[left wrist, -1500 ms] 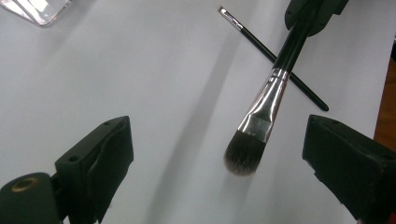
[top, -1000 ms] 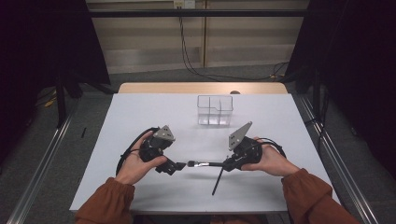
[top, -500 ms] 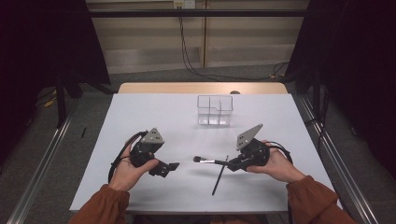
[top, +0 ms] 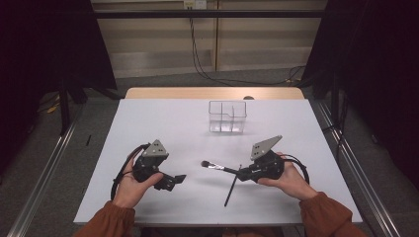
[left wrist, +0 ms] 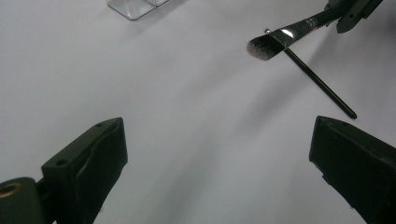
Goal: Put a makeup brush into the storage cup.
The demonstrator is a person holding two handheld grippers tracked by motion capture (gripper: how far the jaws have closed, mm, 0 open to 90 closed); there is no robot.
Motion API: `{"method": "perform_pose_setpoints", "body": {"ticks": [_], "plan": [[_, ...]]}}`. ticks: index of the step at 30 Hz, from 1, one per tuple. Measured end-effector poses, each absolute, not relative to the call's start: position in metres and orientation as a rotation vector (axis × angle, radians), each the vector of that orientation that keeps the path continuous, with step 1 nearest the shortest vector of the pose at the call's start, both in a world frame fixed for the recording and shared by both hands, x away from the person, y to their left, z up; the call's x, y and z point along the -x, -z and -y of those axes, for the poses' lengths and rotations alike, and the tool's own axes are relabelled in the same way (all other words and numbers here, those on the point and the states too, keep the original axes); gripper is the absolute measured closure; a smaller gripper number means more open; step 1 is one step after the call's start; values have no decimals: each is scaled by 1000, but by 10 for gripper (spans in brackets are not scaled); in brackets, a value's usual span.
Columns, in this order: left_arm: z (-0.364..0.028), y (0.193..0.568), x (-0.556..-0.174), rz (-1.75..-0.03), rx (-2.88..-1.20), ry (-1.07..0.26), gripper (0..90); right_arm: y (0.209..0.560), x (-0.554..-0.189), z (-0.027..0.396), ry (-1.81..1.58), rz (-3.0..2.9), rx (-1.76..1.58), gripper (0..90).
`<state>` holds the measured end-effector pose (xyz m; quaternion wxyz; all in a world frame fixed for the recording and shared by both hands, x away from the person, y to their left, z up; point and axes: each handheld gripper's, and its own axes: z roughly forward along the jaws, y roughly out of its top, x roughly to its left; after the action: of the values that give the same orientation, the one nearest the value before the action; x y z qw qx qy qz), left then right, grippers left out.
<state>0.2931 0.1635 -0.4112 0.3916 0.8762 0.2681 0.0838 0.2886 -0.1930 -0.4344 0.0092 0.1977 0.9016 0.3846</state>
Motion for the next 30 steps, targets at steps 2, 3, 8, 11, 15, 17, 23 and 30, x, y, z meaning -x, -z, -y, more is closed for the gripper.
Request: {"method": "perform_pose_setpoints", "body": {"ticks": [2,3,8,11,15,17,23,30], "plan": [[-163,412,-292,-685,-2214,-211,42,435,-288,194,-1239,-2791,-638,801],[-163,412,-292,-687,-2212,-213,42,436,-288,194,-1263,-2778,-640,801],[-163,416,-291,-700,-2199,-210,42,437,-287,195,-1340,-2727,-649,801],[-162,418,-289,-698,-2213,-202,42,439,-285,197,-1361,-2709,-657,801],[-160,417,-288,-689,-2206,-203,42,441,-285,202,-1414,-2684,-675,801],[-161,417,-288,-690,-2203,-208,42,441,-285,204,-1445,-2659,-685,801],[-161,419,-287,-693,-2203,-219,42,441,-283,206,-1499,-2582,-674,801],[-163,418,-288,-706,-2186,-218,42,442,-281,204,-1539,-2513,-629,801]]}}
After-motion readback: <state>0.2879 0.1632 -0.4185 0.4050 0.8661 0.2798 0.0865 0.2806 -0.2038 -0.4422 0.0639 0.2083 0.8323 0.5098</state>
